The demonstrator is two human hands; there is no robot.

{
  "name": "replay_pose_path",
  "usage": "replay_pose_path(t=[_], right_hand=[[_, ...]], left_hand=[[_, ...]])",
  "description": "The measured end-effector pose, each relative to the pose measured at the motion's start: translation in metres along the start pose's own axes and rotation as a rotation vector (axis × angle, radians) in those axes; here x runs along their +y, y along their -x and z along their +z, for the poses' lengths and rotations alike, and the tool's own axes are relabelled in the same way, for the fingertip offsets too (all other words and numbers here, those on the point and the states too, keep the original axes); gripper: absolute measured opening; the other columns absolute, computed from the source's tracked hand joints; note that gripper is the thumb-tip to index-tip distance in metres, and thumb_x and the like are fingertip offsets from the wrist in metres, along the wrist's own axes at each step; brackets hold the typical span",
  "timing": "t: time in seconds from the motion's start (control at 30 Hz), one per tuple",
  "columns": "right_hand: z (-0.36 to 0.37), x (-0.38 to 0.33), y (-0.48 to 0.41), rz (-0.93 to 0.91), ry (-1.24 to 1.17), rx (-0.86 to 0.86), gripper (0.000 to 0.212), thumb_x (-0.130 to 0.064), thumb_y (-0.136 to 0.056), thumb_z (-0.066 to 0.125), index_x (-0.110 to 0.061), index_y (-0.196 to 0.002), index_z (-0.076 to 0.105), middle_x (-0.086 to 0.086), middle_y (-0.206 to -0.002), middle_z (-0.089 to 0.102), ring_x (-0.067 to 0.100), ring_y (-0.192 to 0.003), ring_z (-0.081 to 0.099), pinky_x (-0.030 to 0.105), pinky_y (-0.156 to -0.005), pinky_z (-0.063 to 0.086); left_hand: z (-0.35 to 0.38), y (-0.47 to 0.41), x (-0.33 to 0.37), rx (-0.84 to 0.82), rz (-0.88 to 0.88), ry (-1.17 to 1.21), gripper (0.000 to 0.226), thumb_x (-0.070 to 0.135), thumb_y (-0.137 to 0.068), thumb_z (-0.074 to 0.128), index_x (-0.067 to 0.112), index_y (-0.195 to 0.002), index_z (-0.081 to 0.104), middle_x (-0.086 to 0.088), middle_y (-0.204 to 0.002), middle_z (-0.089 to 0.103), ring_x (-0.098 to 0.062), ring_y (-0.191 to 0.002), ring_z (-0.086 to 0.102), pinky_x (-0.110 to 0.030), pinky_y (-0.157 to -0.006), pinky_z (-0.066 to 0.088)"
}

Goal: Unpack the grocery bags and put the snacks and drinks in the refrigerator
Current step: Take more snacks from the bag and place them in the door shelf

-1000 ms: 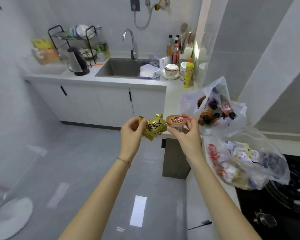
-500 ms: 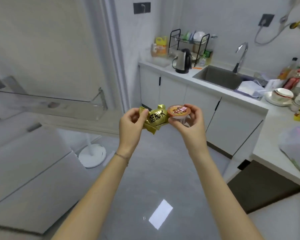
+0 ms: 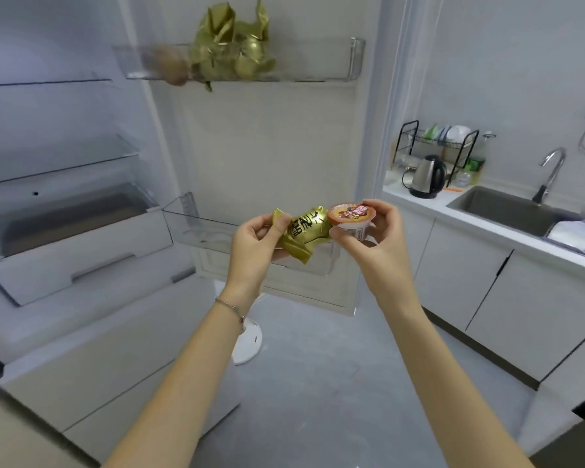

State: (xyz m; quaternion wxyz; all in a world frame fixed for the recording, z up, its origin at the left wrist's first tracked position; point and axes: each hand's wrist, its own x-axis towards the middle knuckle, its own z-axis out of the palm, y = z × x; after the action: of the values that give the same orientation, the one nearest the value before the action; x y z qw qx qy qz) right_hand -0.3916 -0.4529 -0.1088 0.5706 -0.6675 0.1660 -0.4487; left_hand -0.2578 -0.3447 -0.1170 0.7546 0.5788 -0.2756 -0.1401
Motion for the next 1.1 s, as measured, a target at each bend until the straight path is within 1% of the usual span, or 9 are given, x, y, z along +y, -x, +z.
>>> replay_pose_path(t=[0.17, 0.33, 0.5, 0.67, 0.77, 0.83, 0.9, 0.97, 1.1], right_hand=[[0.026, -0.031, -0.033, -0.114, 0.030, -0.058, 0.056, -0.013, -0.075, 0.081, -0.020, -0.120, 0.049, -0.006, -0.114, 0.060, 0.012, -0.106, 0.059, 0.018, -0.076, 0.051], [0.044, -0.071, -0.076, -0.299, 0.053, -0.099, 0.061, -0.016, -0.076, 0.080, -0.026, -0.127, 0.048, -0.012, -0.110, 0.062, 0.001, -0.094, 0.062, 0.018, -0.077, 0.051], [0.060, -0.108, -0.116, -0.448, 0.037, -0.088, 0.066, -0.018, -0.077, 0.080, -0.023, -0.134, 0.046, -0.015, -0.109, 0.061, 0.002, -0.094, 0.062, 0.018, -0.081, 0.050], [0.068, -0.136, -0.146, -0.603, 0.122, -0.080, 0.070, -0.014, -0.076, 0.079, -0.027, -0.137, 0.046, -0.010, -0.109, 0.059, 0.008, -0.094, 0.063, 0.019, -0.082, 0.052], [0.070, -0.145, -0.166, -0.625, 0.214, -0.038, 0.072, -0.016, -0.075, 0.079, -0.027, -0.136, 0.045, -0.001, -0.118, 0.055, 0.015, -0.096, 0.064, 0.017, -0.080, 0.051], [0.071, -0.148, -0.177, -0.630, 0.290, 0.010, 0.072, -0.017, -0.074, 0.079, -0.025, -0.136, 0.045, -0.008, -0.115, 0.050, 0.015, -0.101, 0.060, 0.018, -0.087, 0.049], [0.073, -0.151, -0.184, -0.605, 0.380, 0.049, 0.071, -0.018, -0.075, 0.078, -0.022, -0.137, 0.045, -0.013, -0.113, 0.044, 0.009, -0.104, 0.053, 0.006, -0.085, 0.042], [0.076, -0.151, -0.190, -0.568, 0.470, 0.064, 0.065, -0.021, -0.076, 0.077, -0.018, -0.134, 0.050, -0.009, -0.116, 0.045, 0.006, -0.102, 0.050, 0.002, -0.079, 0.038], [0.081, -0.150, -0.199, -0.522, 0.589, 0.086, 0.054, -0.026, -0.075, 0.078, -0.017, -0.125, 0.059, -0.008, -0.113, 0.052, 0.005, -0.095, 0.053, 0.006, -0.077, 0.040]], left_hand=[[-0.017, -0.034, 0.031, -0.047, 0.011, 0.036, 0.009, 0.018, -0.090, 0.064, 0.010, -0.088, 0.067, -0.003, -0.077, 0.074, -0.014, -0.070, 0.071, -0.026, -0.058, 0.057], [-0.020, -0.067, 0.082, -0.044, 0.186, 0.023, 0.017, 0.022, -0.084, 0.068, 0.007, -0.092, 0.066, -0.003, -0.080, 0.074, -0.014, -0.073, 0.071, -0.028, -0.063, 0.058], [-0.026, -0.092, 0.132, -0.010, 0.350, 0.072, 0.028, 0.030, -0.073, 0.068, 0.008, -0.091, 0.065, -0.001, -0.081, 0.075, -0.015, -0.074, 0.071, -0.029, -0.066, 0.058], [-0.034, -0.120, 0.170, -0.015, 0.474, 0.011, 0.014, 0.023, -0.081, 0.069, 0.012, -0.089, 0.063, 0.001, -0.080, 0.073, -0.016, -0.076, 0.071, -0.029, -0.064, 0.058], [-0.032, -0.143, 0.189, 0.057, 0.586, -0.001, 0.008, 0.017, -0.087, 0.069, 0.014, -0.087, 0.062, 0.001, -0.081, 0.069, -0.016, -0.076, 0.070, -0.029, -0.060, 0.058], [-0.030, -0.159, 0.194, 0.107, 0.693, -0.041, 0.014, 0.018, -0.086, 0.072, 0.014, -0.088, 0.059, -0.001, -0.088, 0.066, -0.018, -0.085, 0.070, -0.033, -0.067, 0.060], [-0.028, -0.173, 0.195, 0.125, 0.798, -0.114, 0.019, 0.017, -0.085, 0.074, 0.014, -0.090, 0.056, -0.002, -0.095, 0.067, -0.018, -0.093, 0.069, -0.034, -0.076, 0.059], [-0.029, -0.186, 0.192, 0.086, 0.877, -0.230, 0.021, 0.012, -0.084, 0.073, 0.011, -0.093, 0.054, 0.002, -0.099, 0.069, -0.012, -0.094, 0.067, -0.032, -0.084, 0.057], [-0.036, -0.209, 0.182, -0.087, 0.941, -0.456, 0.018, 0.006, -0.086, 0.070, 0.007, -0.092, 0.053, 0.008, -0.102, 0.071, -0.008, -0.099, 0.066, -0.034, -0.092, 0.053]])
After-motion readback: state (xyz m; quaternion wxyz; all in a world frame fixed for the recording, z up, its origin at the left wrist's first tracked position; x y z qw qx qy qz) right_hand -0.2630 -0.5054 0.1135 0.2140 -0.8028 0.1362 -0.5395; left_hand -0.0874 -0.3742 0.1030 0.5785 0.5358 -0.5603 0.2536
